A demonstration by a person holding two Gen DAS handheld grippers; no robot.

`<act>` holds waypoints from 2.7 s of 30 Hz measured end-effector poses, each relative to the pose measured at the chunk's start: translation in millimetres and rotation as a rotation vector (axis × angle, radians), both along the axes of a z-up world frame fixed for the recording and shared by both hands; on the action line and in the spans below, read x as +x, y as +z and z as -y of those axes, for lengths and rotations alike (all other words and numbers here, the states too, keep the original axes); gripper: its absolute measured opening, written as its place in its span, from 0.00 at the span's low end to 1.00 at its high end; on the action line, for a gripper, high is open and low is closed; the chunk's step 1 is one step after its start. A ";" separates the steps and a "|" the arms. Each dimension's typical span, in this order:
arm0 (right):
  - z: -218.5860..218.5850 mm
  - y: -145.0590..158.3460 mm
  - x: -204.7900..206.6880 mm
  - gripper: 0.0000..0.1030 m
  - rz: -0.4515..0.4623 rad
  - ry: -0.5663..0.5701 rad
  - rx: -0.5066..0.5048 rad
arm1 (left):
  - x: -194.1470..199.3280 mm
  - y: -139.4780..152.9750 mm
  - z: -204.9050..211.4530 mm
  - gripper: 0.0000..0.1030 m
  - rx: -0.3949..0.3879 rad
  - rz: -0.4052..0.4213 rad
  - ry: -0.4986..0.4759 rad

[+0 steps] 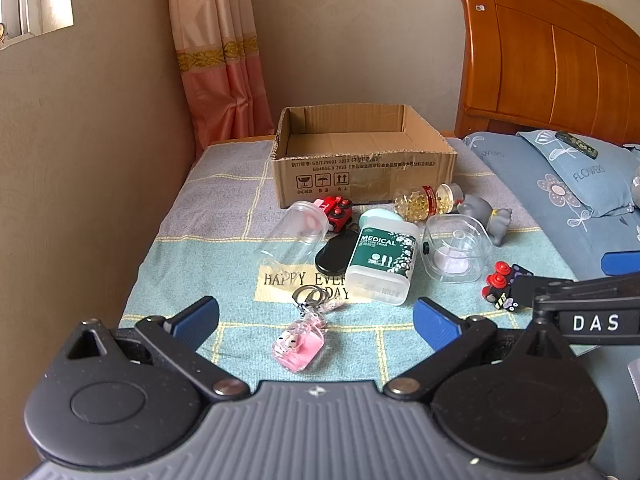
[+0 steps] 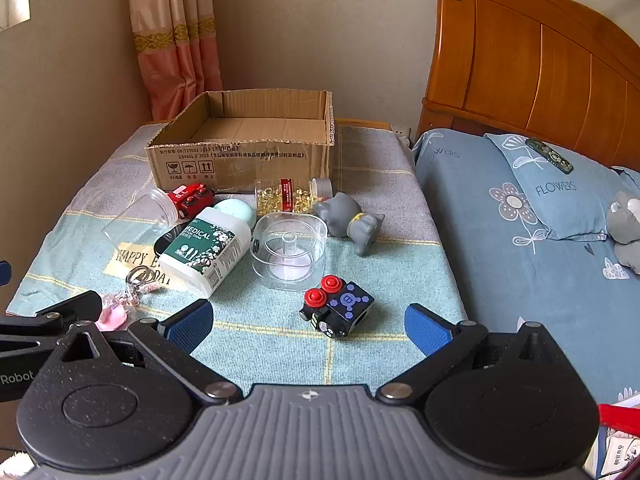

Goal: Organize rigid objects

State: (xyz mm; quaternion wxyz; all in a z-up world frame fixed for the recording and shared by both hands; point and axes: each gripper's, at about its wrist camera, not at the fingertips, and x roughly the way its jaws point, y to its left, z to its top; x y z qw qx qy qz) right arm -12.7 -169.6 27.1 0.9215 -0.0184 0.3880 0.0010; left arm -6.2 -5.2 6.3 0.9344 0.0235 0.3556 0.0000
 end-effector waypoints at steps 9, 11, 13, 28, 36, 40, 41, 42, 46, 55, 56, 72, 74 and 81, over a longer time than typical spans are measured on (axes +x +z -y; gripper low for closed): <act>0.2 0.5 -0.1 1.00 0.001 0.000 -0.002 | -0.1 1.4 1.0 0.99 -0.004 -0.001 -0.003; 0.1 0.6 0.2 1.00 0.000 0.000 -0.001 | 0.0 1.6 1.5 0.99 -0.005 -0.001 -0.004; 0.4 0.3 0.0 1.00 0.002 0.000 -0.002 | 0.1 1.4 1.5 0.99 -0.005 -0.001 -0.005; -1.4 -5.5 6.1 1.00 -0.025 0.009 -0.005 | 3.6 -4.4 -1.2 0.99 -0.007 -0.031 -0.008; -1.0 -6.3 10.6 1.00 -0.028 0.018 -0.003 | 9.7 -5.6 -2.5 0.99 -0.021 -0.042 -0.046; -0.5 -4.5 12.0 1.00 -0.011 0.054 -0.014 | 11.9 -6.5 -4.5 0.99 -0.038 -0.036 -0.104; -0.2 -4.1 11.6 1.00 0.001 0.071 -0.015 | 12.6 -6.6 -5.2 0.99 -0.037 -0.032 -0.117; 0.3 -3.5 11.0 1.00 0.015 0.092 -0.014 | 13.0 -7.2 -5.7 0.99 -0.030 -0.025 -0.129; 5.7 -2.9 9.7 1.00 0.061 0.177 -0.015 | 14.5 -12.2 -11.9 0.99 0.015 -0.003 -0.205; 29.8 -30.5 16.4 1.00 0.044 0.258 -0.050 | 23.3 -41.0 -35.8 0.99 -0.027 -0.028 -0.316; 32.5 -34.9 18.4 1.00 0.033 0.262 -0.046 | 24.9 -44.8 -36.1 0.99 -0.021 -0.040 -0.326; 62.8 -94.2 50.2 1.00 -0.105 0.173 -0.030 | 51.4 -95.0 -61.6 0.99 0.018 -0.166 -0.245; 62.8 -97.5 54.5 1.00 -0.115 0.175 -0.030 | 52.7 -95.7 -71.0 0.99 0.002 -0.171 -0.229; 61.1 -104.2 63.7 1.00 -0.125 0.214 0.002 | 63.5 -93.8 -93.7 0.99 0.024 -0.172 -0.169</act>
